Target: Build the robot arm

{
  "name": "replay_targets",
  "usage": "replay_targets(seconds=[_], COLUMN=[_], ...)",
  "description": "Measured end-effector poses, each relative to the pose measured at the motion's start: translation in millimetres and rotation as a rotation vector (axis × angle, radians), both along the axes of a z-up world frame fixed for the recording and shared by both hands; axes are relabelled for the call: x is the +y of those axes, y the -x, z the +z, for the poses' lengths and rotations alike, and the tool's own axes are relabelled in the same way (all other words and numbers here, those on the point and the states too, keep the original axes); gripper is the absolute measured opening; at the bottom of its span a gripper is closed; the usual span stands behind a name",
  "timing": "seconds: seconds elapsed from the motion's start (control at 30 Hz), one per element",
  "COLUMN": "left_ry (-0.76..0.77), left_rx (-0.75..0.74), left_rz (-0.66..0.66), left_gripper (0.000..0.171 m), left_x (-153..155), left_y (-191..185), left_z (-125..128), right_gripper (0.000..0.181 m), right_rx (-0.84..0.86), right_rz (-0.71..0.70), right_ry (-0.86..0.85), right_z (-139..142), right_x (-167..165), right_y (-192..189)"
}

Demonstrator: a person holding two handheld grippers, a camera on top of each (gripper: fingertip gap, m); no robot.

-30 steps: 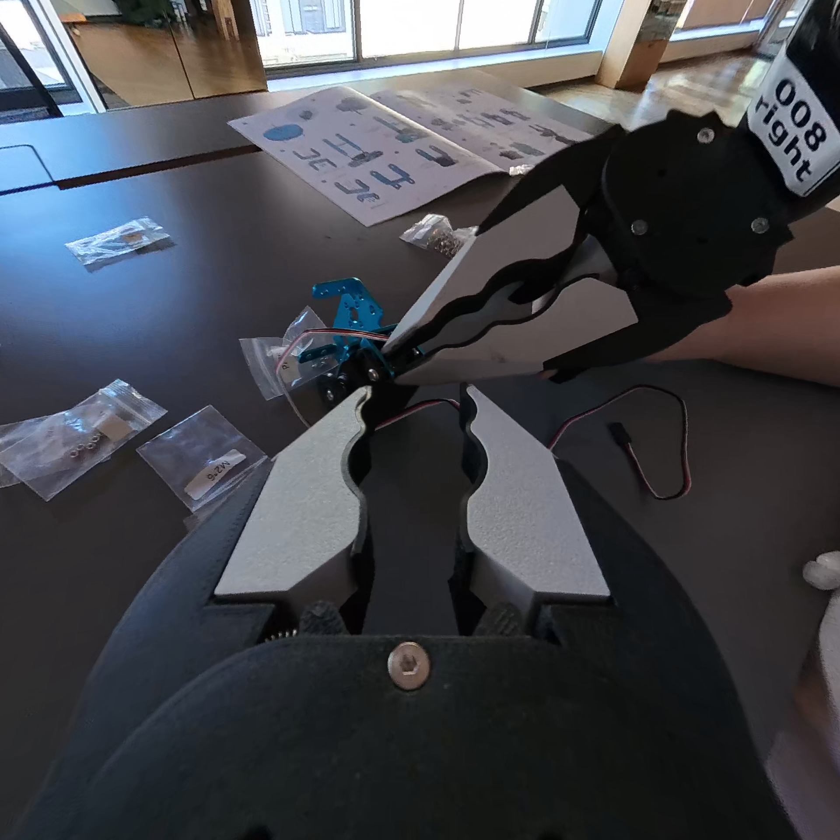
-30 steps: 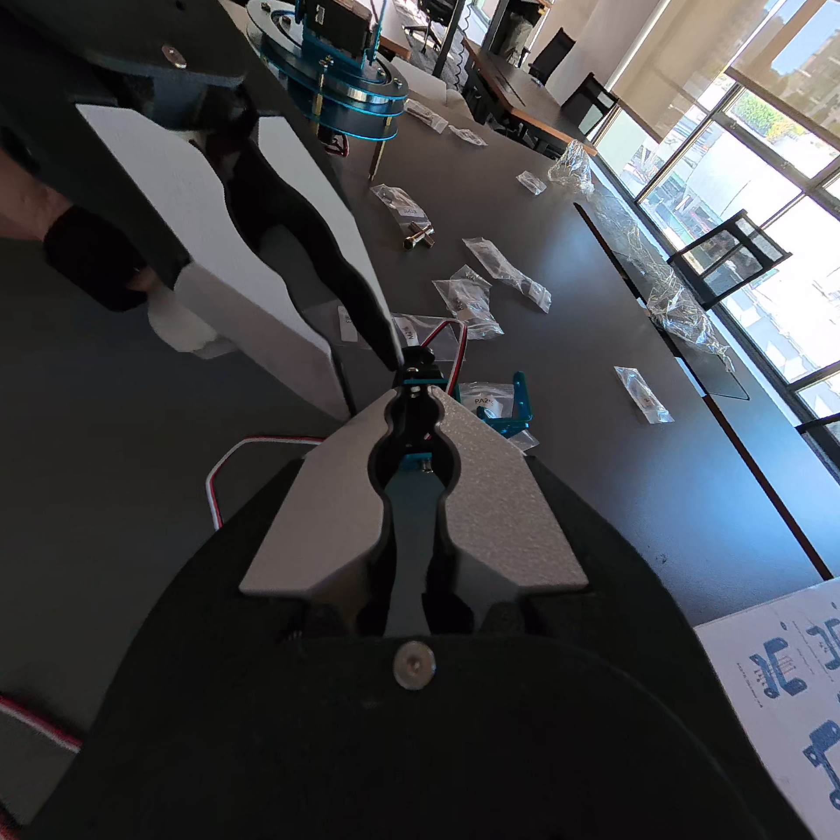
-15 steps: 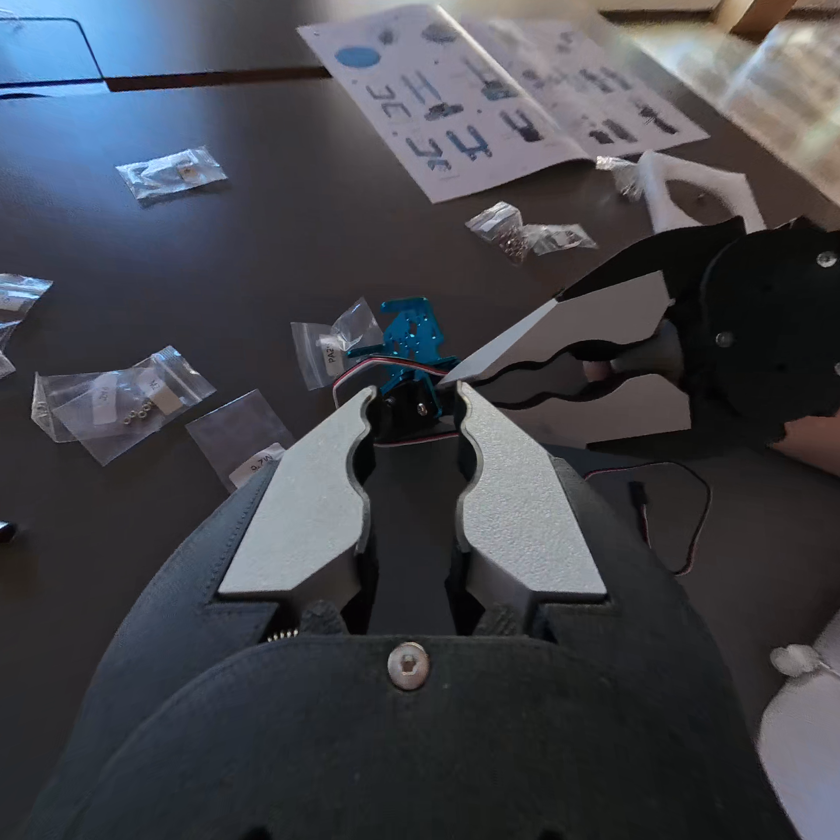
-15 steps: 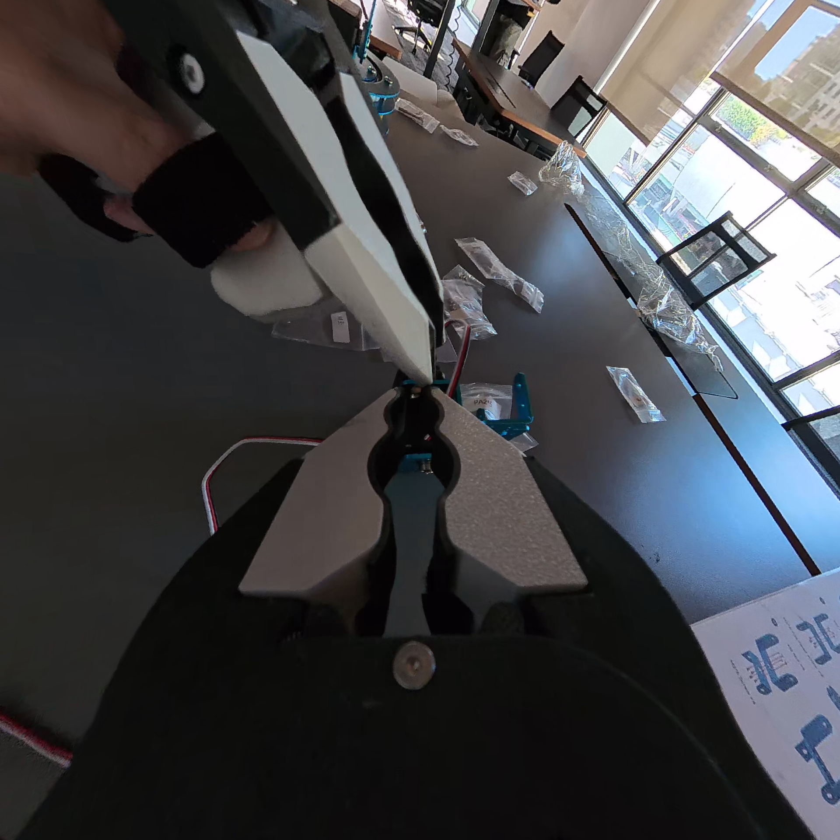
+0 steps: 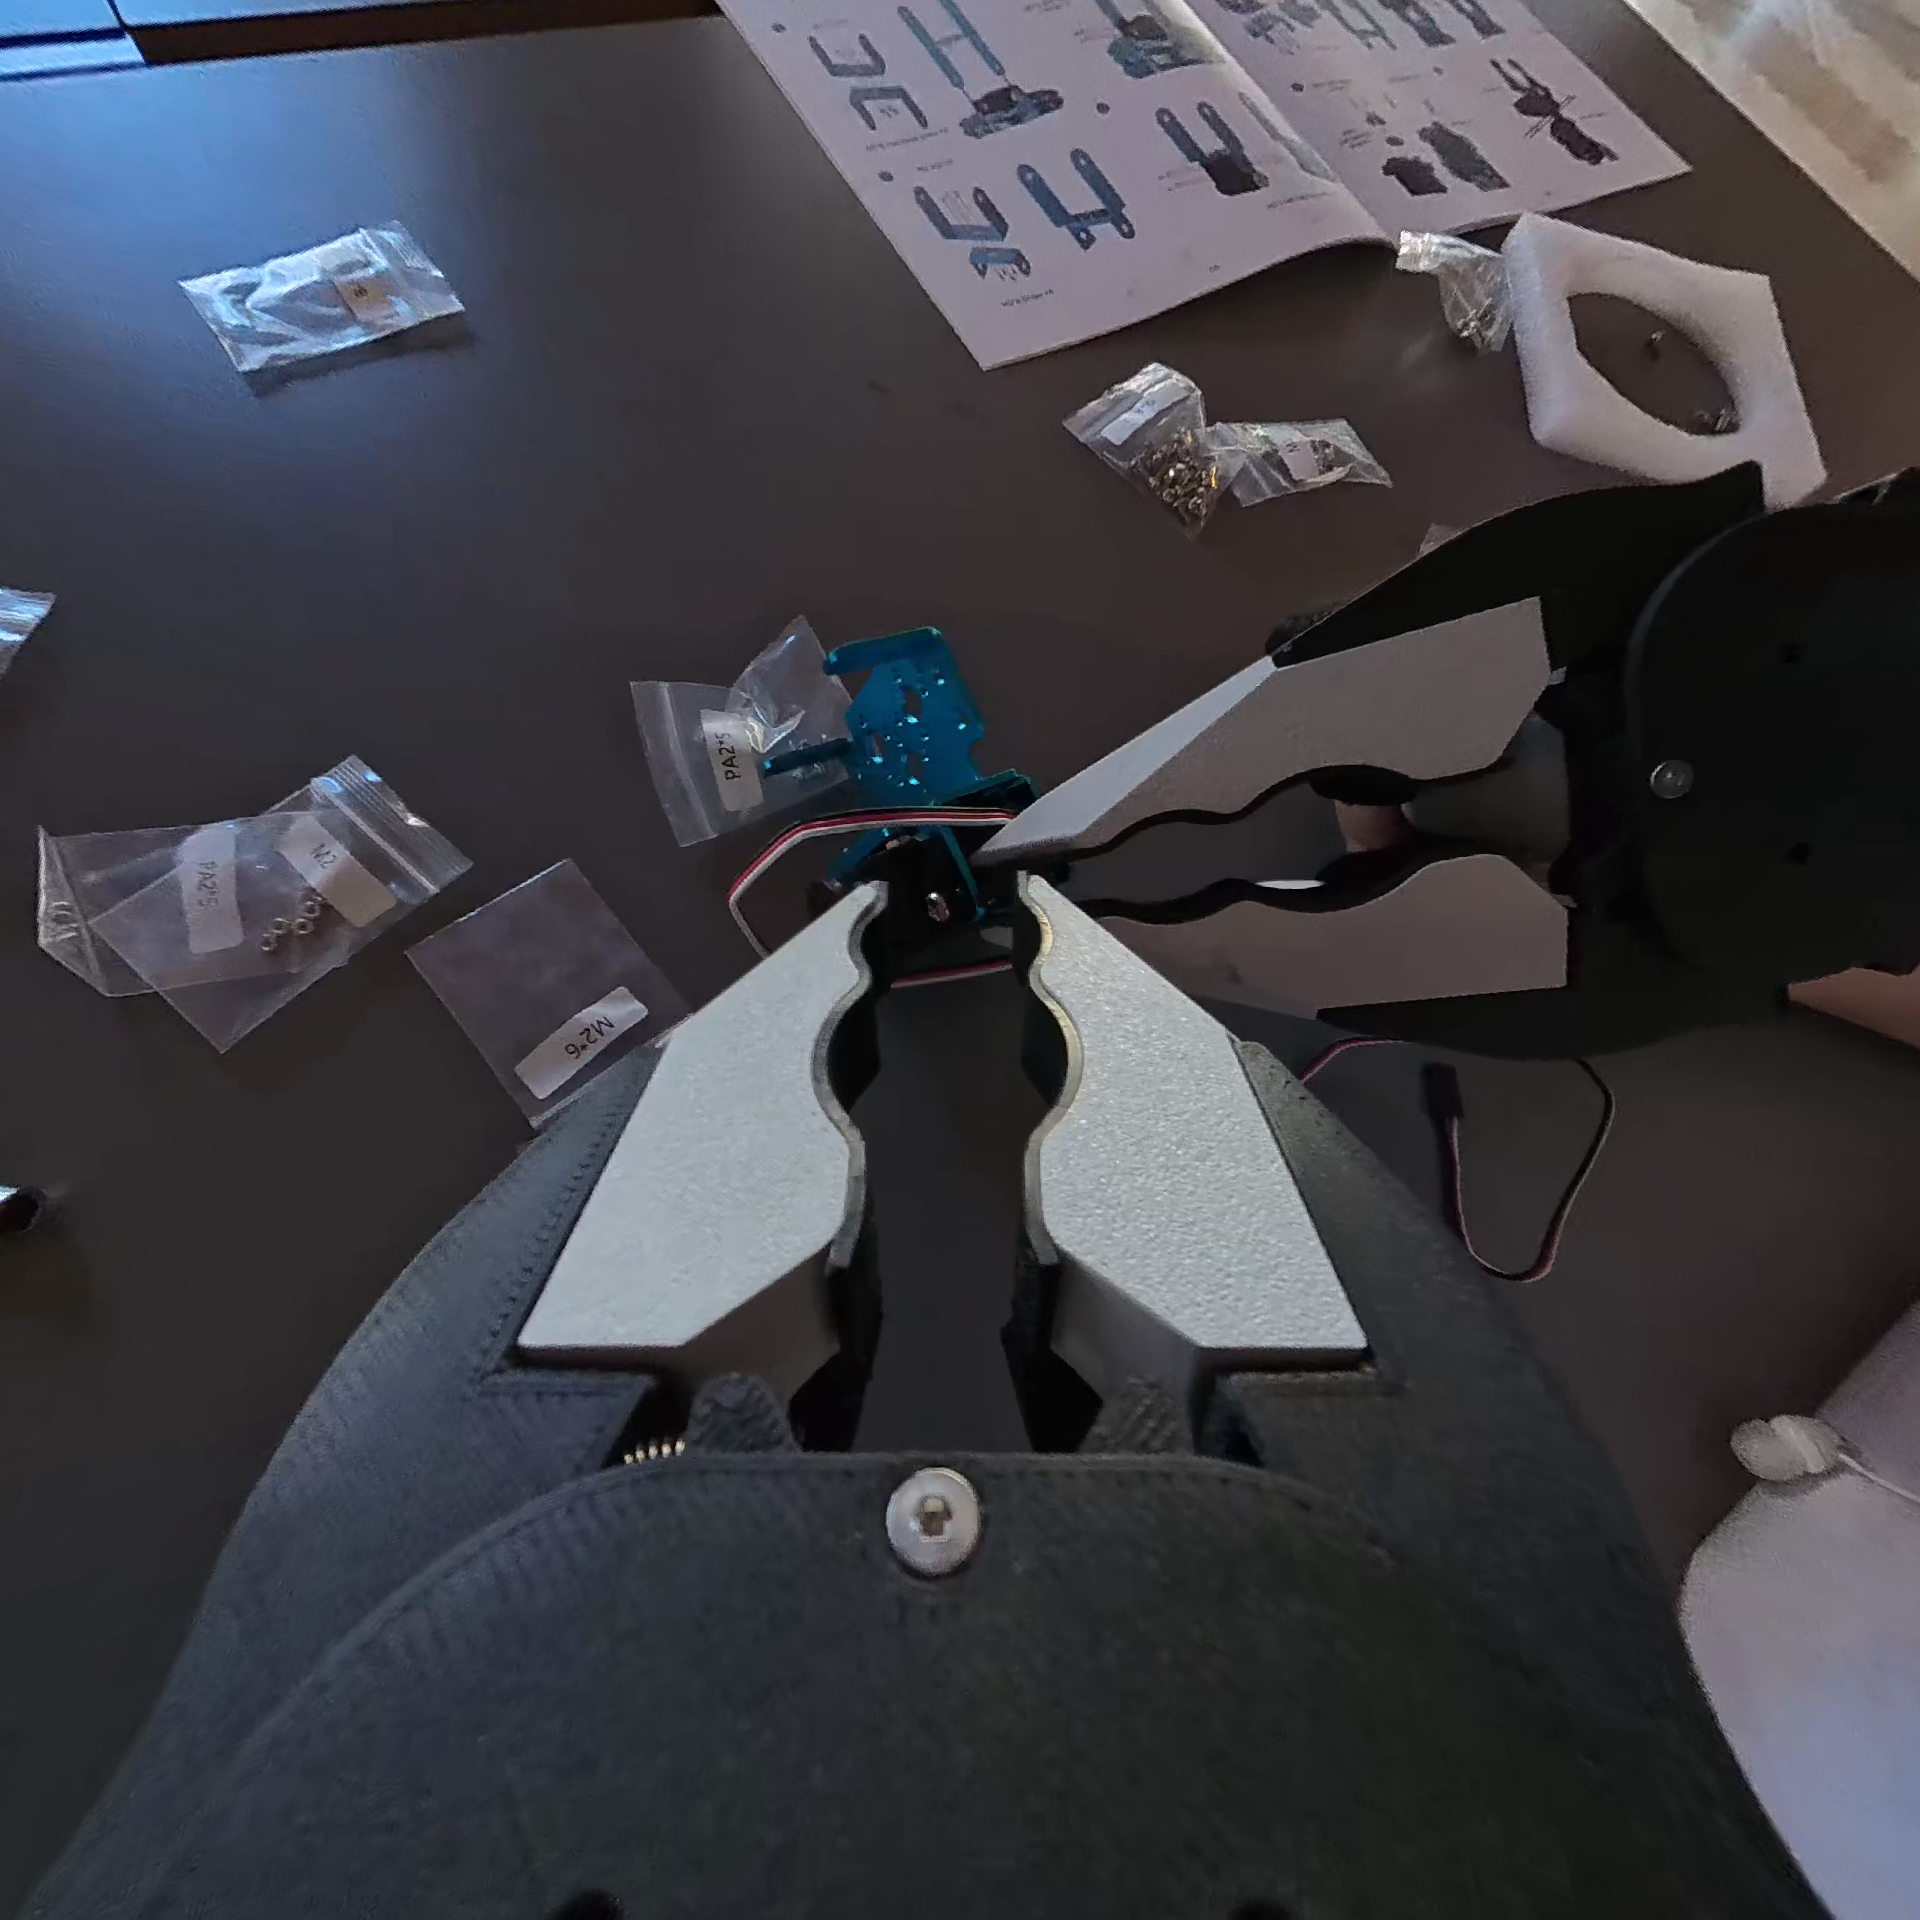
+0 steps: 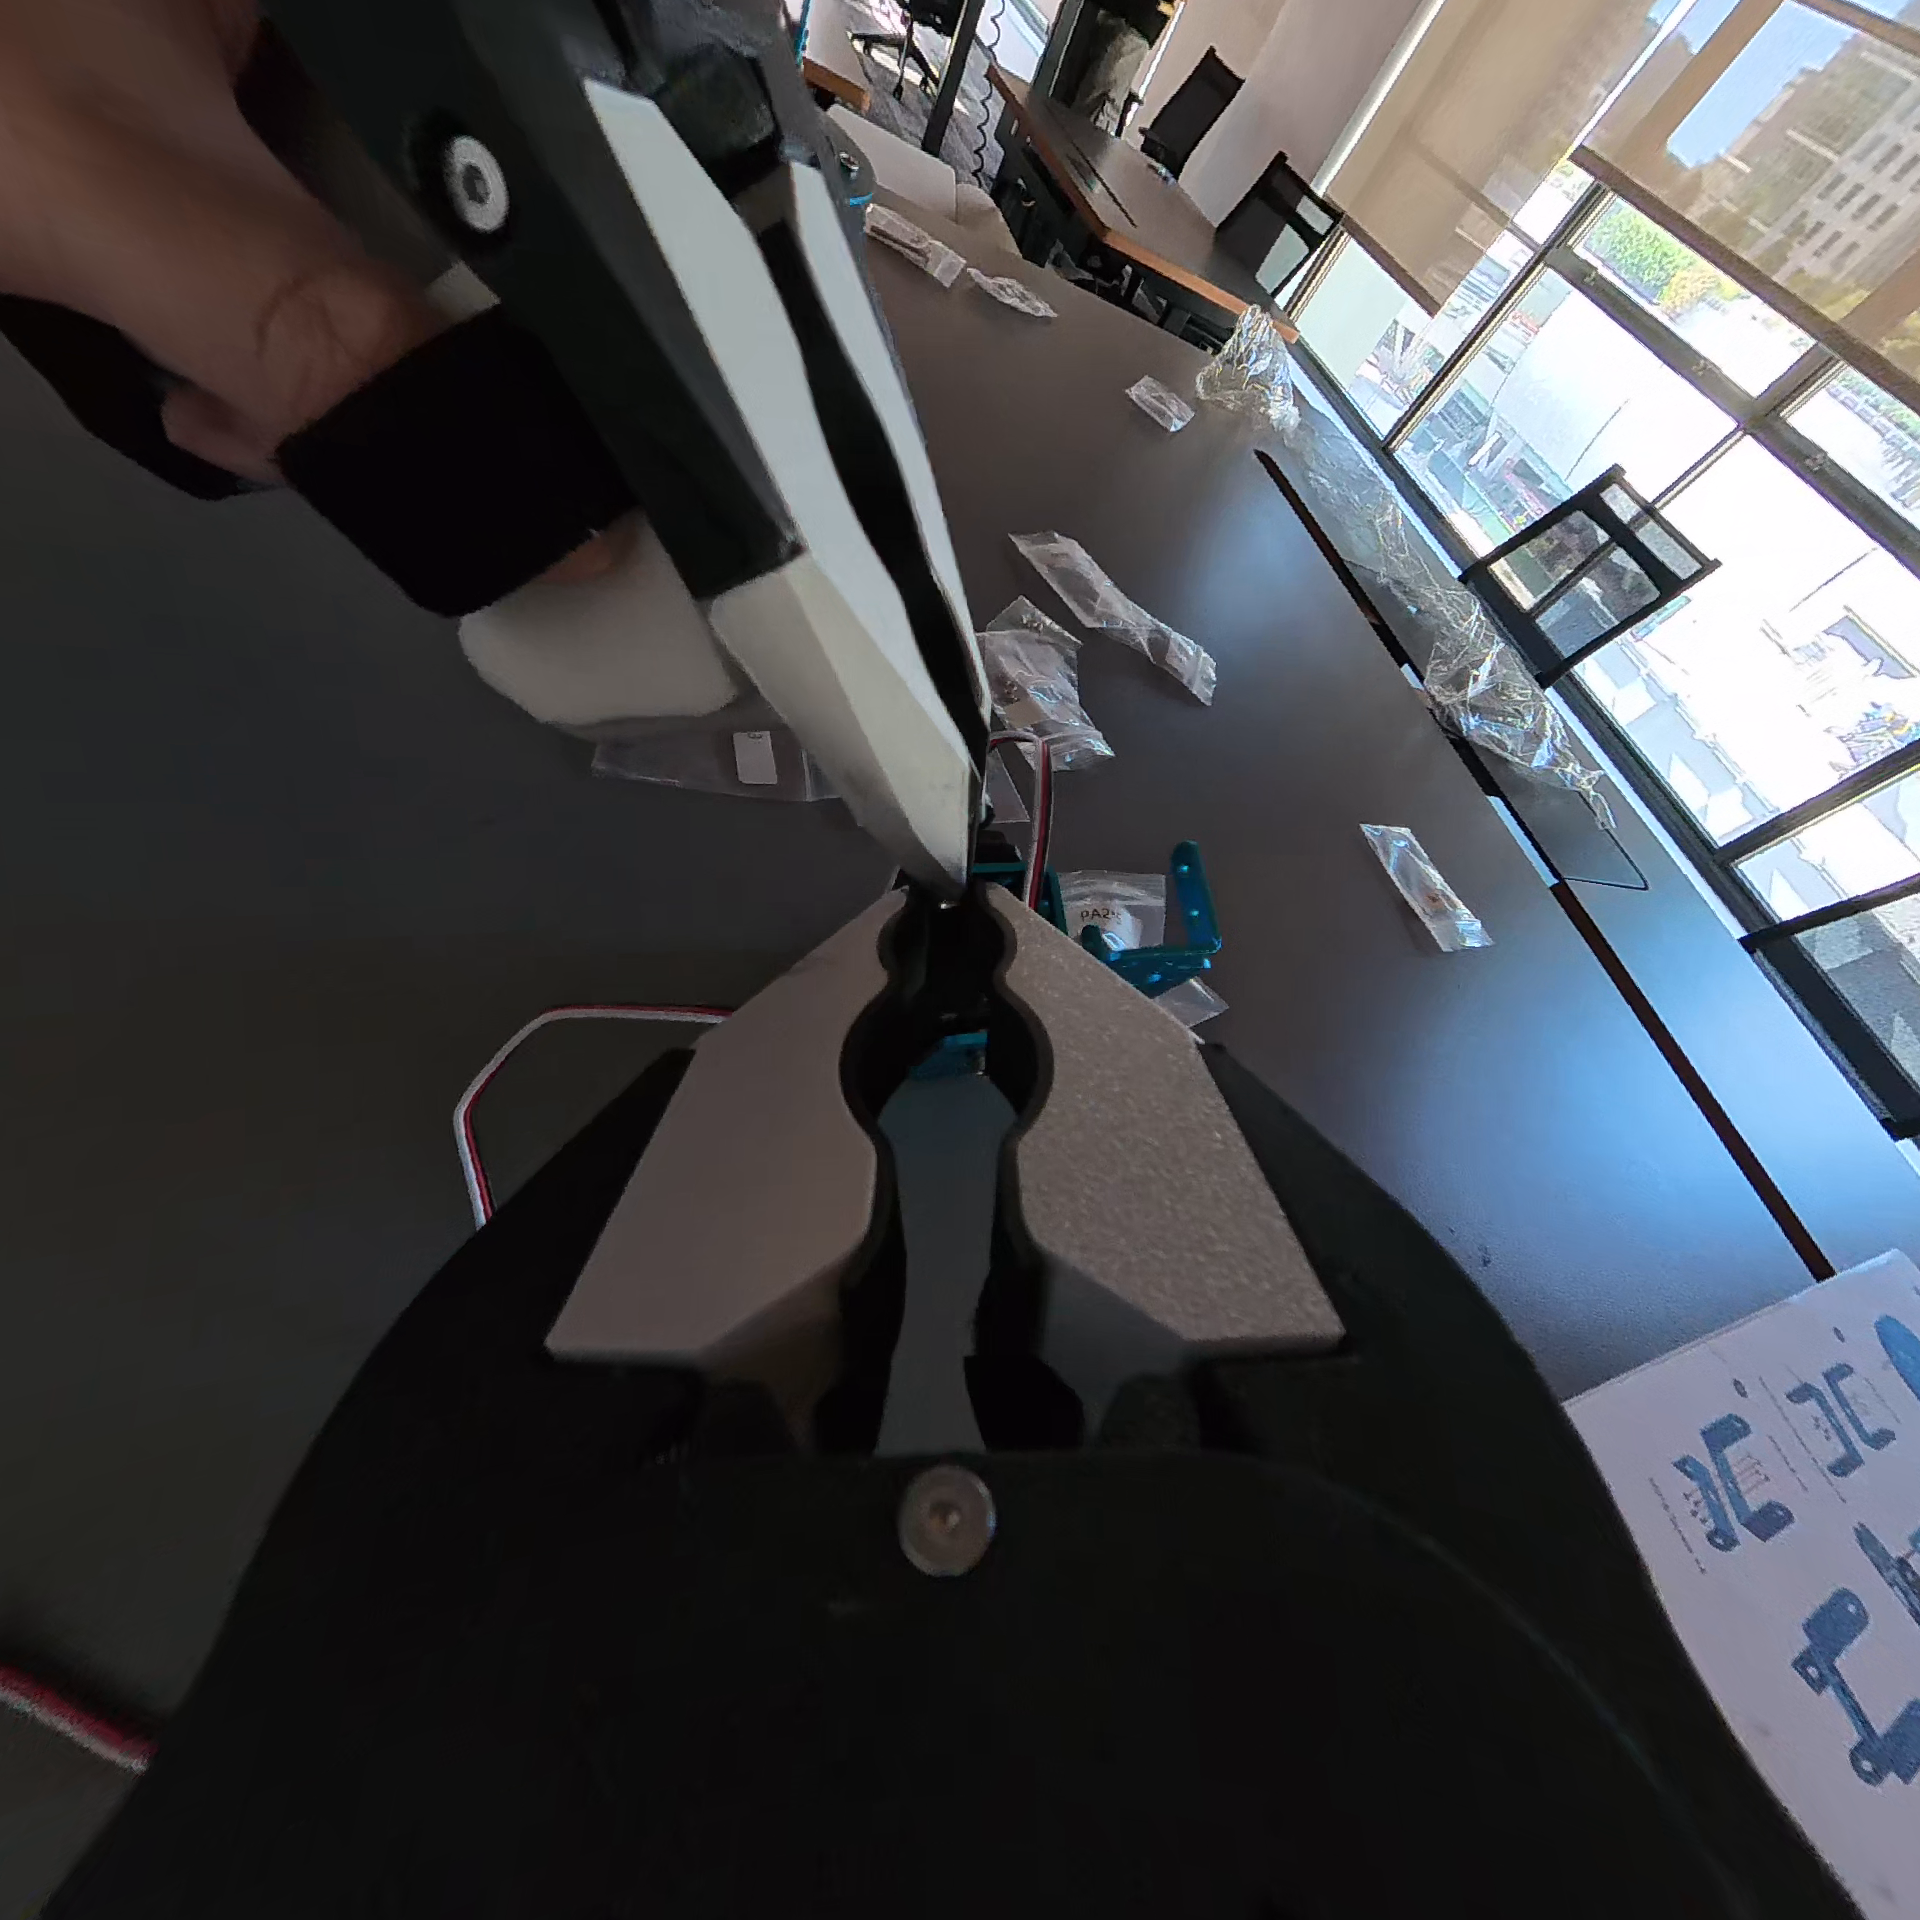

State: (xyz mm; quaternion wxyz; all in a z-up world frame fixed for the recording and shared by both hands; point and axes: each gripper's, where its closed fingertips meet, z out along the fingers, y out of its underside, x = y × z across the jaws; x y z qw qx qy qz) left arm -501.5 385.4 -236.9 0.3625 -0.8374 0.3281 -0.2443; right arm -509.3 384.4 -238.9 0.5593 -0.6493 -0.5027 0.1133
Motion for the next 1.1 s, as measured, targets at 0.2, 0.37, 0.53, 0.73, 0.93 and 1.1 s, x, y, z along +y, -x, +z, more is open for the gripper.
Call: replay_targets(seconds=[0.2, 0.37, 0.53, 0.73, 0.93, 1.1], left_ry=[-0.007, -0.035, -0.106, -0.063, -0.128, -0.206], left_rx=[0.102, 0.129, 0.156, 0.014, 0.013, 0.038], left_rz=[0.005, 0.027, -0.018, -0.157, -0.388, -0.563], left_gripper=[0.020, 0.013, 0.023, 0.031, 0.040, 0.041], left_x=[2.5, 6.5, 16.6, 19.6, 15.4, 12.1], left_y=[1.7, 13.0, 30.4, 19.7, 11.8, 6.8], left_z=[-2.0, 2.9, 7.7, 8.6, 0.5, 0.1], right_gripper=[0.007, 0.006, 0.006, 0.006, 0.007, 0.007], right_rx=[-0.004, -0.002, 0.001, 0.005, -0.025, -0.019], right_rz=[-0.012, -0.006, -0.007, -0.002, 0.011, 0.027], right_ry=[-0.002, 0.002, 0.012, 0.020, 0.027, 0.060], right_z=[-0.8, 0.4, 0.0, -0.2, -0.4, -0.5], right_x=[1.9, 2.0, 3.7, 5.3, 8.1, 10.7], right_y=[0.9, 1.8, -0.5, -1.6, -3.4, -6.8])
